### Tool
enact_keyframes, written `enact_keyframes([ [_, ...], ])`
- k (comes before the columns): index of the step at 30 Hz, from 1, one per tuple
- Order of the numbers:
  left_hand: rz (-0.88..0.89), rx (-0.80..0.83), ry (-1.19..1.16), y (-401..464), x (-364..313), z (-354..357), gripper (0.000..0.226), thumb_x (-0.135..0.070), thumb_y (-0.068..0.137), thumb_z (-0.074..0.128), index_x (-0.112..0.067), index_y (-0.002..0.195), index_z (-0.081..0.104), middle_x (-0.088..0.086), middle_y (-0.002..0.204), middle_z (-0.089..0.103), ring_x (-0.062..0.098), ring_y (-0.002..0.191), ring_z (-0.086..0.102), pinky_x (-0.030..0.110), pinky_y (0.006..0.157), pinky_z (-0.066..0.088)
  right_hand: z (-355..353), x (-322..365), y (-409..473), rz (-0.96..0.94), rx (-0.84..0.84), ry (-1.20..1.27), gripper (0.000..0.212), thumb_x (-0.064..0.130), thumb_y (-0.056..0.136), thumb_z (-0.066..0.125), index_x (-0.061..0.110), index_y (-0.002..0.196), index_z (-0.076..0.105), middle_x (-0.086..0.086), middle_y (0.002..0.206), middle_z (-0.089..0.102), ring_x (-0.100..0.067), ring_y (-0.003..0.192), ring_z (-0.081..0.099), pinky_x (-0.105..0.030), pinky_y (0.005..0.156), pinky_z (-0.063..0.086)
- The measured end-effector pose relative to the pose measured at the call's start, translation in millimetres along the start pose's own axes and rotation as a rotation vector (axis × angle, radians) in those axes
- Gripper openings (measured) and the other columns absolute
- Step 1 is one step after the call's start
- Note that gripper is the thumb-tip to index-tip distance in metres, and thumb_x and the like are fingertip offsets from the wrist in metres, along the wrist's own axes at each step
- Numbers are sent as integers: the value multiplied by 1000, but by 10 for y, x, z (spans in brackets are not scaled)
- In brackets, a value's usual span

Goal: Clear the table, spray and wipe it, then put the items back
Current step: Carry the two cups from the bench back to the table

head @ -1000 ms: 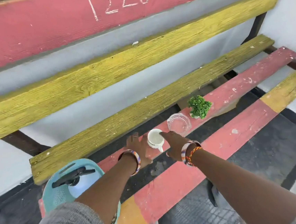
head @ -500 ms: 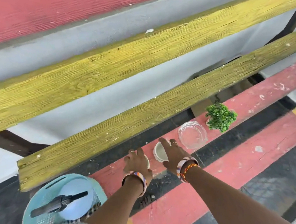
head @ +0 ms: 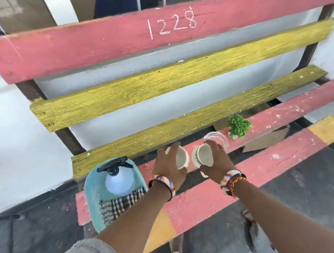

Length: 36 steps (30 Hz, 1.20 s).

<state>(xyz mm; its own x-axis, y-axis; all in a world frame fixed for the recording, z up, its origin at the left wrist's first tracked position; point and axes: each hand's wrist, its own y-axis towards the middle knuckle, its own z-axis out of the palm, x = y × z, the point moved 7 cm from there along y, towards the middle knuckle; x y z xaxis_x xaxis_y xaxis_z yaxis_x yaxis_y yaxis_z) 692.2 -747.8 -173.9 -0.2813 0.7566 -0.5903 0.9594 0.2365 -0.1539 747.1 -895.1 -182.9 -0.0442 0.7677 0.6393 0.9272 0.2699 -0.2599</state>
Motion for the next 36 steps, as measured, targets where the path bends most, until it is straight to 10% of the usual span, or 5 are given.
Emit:
enact_keyframes([
  [8, -37, -328, -345, -906, -19, -1245, 66, -26, 67, 77, -6, 120, 44, 12, 121, 50, 30, 110, 51, 26, 76, 34, -259, 829, -828, -21, -241, 426, 74, 33, 54, 68, 16, 123, 46, 0, 97, 50, -22, 85, 47, -28, 72, 35],
  [17, -207, -486, -717, -1896, 1096, -2255, 60, -1, 66, 78, -5, 120, 52, 12, 120, 56, 28, 114, 54, 30, 84, 43, 560, 1966, -1478, 44, 19, 898, 53, 23, 57, 70, 3, 104, 55, -11, 80, 53, -24, 65, 52, -24, 47, 44],
  [20, -272, -492, -852, -2405, 1625, -2501, 56, 0, 65, 79, -7, 114, 55, 11, 109, 56, 30, 101, 57, 39, 77, 51, 1033, 2315, -1859, 111, 132, 957, 11, 18, 76, 66, 11, 81, 59, -7, 74, 55, -20, 66, 52, -32, 59, 48],
  [32, -358, -700, -993, -4535, 3523, -4018, 41, -2, 75, 71, -6, 113, 54, 14, 109, 58, 32, 98, 59, 48, 81, 55, 2990, 4161, -3338, 151, 523, 1195, 6, 15, 83, 55, 17, 80, 60, -7, 92, 57, -27, 85, 54, -60, 83, 48],
  [36, -361, -724, -1050, -4847, 3972, -4375, 25, 1, 81, 64, -13, 98, 51, 10, 100, 54, 17, 69, 58, 23, 43, 54, 3443, 4689, -3533, 110, 605, 1205, 9, 3, 81, 55, 11, 84, 58, -12, 93, 57, -30, 81, 58, -50, 58, 56],
])
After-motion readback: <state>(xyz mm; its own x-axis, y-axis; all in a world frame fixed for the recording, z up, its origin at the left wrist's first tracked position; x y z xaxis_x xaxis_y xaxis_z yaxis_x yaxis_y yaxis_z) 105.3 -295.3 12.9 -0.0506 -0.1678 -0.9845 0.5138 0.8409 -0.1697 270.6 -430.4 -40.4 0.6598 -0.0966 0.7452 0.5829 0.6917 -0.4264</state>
